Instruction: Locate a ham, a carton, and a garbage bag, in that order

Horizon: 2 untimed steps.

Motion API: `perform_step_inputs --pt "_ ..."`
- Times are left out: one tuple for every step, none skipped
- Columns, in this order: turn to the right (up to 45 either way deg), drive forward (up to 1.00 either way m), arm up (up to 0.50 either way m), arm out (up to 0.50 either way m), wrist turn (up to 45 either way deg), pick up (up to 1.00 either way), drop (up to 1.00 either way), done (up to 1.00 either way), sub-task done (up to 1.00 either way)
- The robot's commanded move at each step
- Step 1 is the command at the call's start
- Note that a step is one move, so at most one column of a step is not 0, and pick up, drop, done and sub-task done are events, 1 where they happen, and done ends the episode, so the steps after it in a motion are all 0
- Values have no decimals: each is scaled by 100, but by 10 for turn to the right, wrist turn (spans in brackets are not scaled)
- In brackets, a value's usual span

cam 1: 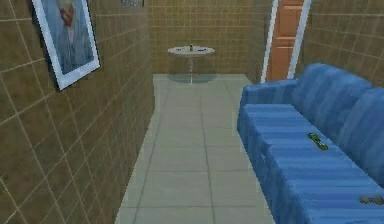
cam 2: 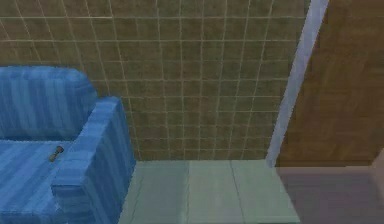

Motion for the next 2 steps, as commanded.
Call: perform_step_inputs --pt "0 100 0 0 0 0 0 0 0" --pt "0 100 0 0 0 0 0 0 0"
